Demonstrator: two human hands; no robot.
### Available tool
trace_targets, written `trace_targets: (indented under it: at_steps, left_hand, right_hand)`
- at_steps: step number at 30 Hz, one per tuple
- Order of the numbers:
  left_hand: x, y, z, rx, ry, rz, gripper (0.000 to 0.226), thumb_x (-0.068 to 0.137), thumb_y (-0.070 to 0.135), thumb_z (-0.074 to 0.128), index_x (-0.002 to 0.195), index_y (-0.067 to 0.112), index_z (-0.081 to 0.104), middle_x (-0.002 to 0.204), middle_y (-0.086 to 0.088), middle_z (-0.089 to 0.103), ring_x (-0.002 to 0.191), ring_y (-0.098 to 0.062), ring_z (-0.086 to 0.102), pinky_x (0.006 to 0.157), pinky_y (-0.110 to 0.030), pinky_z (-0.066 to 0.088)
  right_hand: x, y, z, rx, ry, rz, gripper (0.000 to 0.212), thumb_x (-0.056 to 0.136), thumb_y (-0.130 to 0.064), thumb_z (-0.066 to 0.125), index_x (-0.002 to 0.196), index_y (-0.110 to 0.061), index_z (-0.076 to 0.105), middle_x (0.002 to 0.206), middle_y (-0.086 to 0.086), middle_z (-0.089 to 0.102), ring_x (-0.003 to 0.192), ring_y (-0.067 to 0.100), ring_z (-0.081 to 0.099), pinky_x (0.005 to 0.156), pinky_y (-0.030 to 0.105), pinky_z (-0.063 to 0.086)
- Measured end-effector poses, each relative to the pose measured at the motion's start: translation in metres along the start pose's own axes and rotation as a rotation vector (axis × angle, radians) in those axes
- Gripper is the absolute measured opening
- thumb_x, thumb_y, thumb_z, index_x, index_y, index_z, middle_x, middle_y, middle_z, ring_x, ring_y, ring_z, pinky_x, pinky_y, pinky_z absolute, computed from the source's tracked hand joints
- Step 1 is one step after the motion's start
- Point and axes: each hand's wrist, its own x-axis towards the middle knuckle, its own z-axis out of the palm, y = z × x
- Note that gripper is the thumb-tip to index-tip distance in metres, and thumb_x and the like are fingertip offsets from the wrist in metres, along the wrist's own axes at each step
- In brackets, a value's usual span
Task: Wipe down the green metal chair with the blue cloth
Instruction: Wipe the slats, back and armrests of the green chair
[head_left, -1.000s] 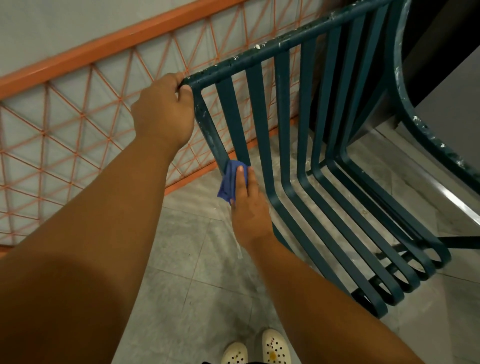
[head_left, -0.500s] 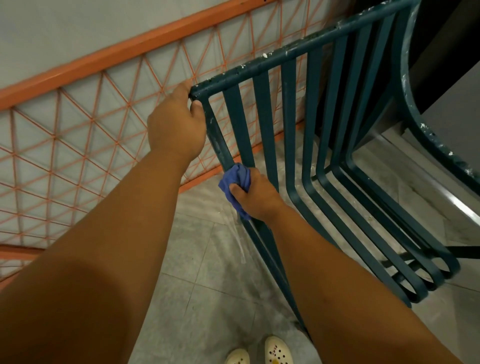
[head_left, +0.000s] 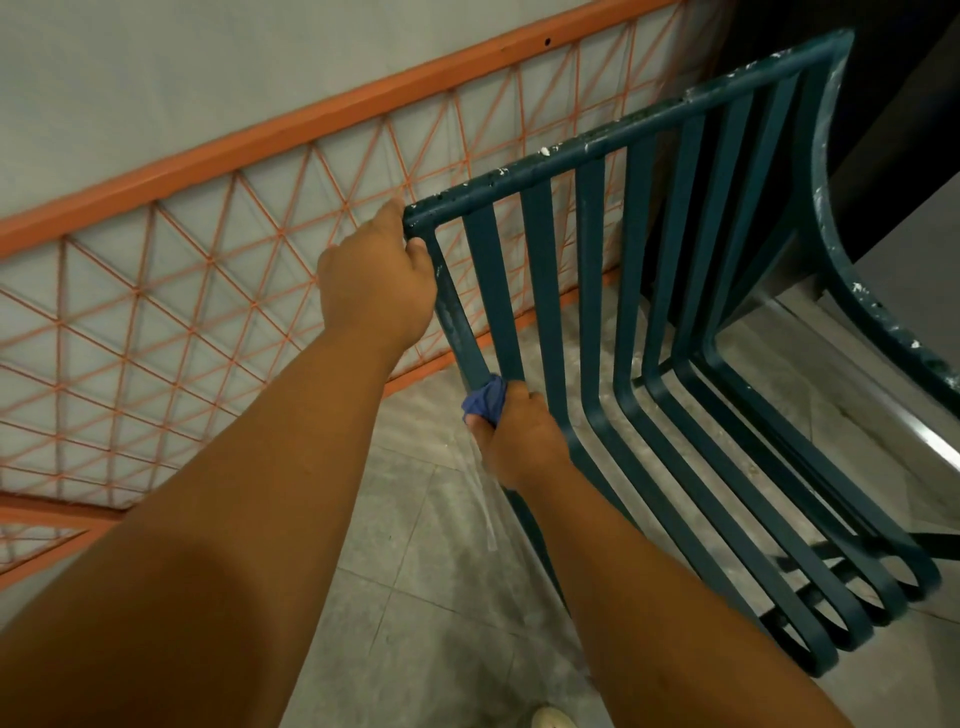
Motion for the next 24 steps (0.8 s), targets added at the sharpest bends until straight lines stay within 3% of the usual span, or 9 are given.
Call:
trace_targets:
  at_steps: [3,7,9,14,20,22,24]
  left_hand:
    - [0.000,0.001,0.000,0.009,-0.005,0.001,0.033,0.096,0.022,0.040,0.126,0.013,0.050,0.098,-0.010,0.064,0.087,-0.033,0.059,0.082,-0.042,0.042]
    - [-0.002,-0.001,-0.001,0.006,-0.007,0.000,0.036,0.097,0.023,0.040,0.131,0.013,0.047,0.101,-0.010,0.064,0.092,-0.033,0.059,0.089,-0.043,0.041]
    - [-0.002,-0.001,-0.002,0.006,-0.016,-0.009,0.037,0.096,0.024,0.039,0.132,0.015,0.046,0.091,-0.005,0.059,0.089,-0.031,0.059,0.092,-0.045,0.042]
    - [-0.001,-0.004,-0.001,0.063,-0.054,-0.036,0.039,0.097,0.025,0.037,0.134,0.017,0.043,0.080,0.002,0.053,0.085,-0.030,0.060,0.105,-0.050,0.031]
    - [0.000,-0.003,-0.006,0.115,-0.118,-0.075,0.047,0.098,0.026,0.034,0.144,0.018,0.032,0.096,-0.008,0.064,0.105,-0.031,0.056,0.113,-0.053,0.015]
    - [0.001,-0.002,-0.008,0.107,-0.138,-0.078,0.048,0.097,0.024,0.034,0.145,0.018,0.030,0.099,-0.008,0.064,0.106,-0.031,0.056,0.113,-0.053,0.015]
    - [0.002,-0.002,-0.008,0.123,-0.152,-0.077,0.049,0.097,0.024,0.033,0.146,0.019,0.030,0.102,-0.008,0.065,0.108,-0.031,0.055,0.114,-0.053,0.013]
  right_hand:
    - [0.021,-0.025,-0.005,0.051,0.095,-0.046,0.055,0.092,-0.047,0.054,0.131,-0.010,0.040,0.124,0.013,0.051,0.109,0.030,0.056,0.092,0.043,0.050]
    - [0.008,-0.030,0.016,-0.142,0.259,0.005,0.058,0.091,-0.047,0.056,0.133,-0.011,0.037,0.119,0.013,0.053,0.103,0.028,0.058,0.088,0.041,0.053]
    - [-0.002,-0.016,0.023,-0.195,0.259,0.017,0.052,0.092,-0.044,0.057,0.128,-0.011,0.040,0.115,0.012,0.056,0.100,0.027,0.060,0.085,0.039,0.054]
    - [-0.029,0.015,0.025,-0.287,0.115,0.078,0.049,0.093,-0.047,0.052,0.126,-0.013,0.038,0.115,0.010,0.056,0.098,0.024,0.062,0.083,0.035,0.054]
    - [-0.087,0.058,0.017,-0.276,-0.061,0.164,0.045,0.093,-0.045,0.052,0.126,-0.017,0.038,0.116,0.005,0.055,0.100,0.018,0.061,0.088,0.032,0.054]
    - [-0.098,0.064,0.012,-0.254,-0.096,0.170,0.043,0.093,-0.045,0.054,0.123,-0.018,0.039,0.112,0.002,0.055,0.097,0.015,0.062,0.087,0.029,0.054]
    - [-0.088,0.061,0.005,-0.187,-0.143,0.135,0.028,0.095,-0.039,0.054,0.111,-0.019,0.044,0.097,-0.004,0.052,0.089,0.011,0.060,0.082,0.022,0.052]
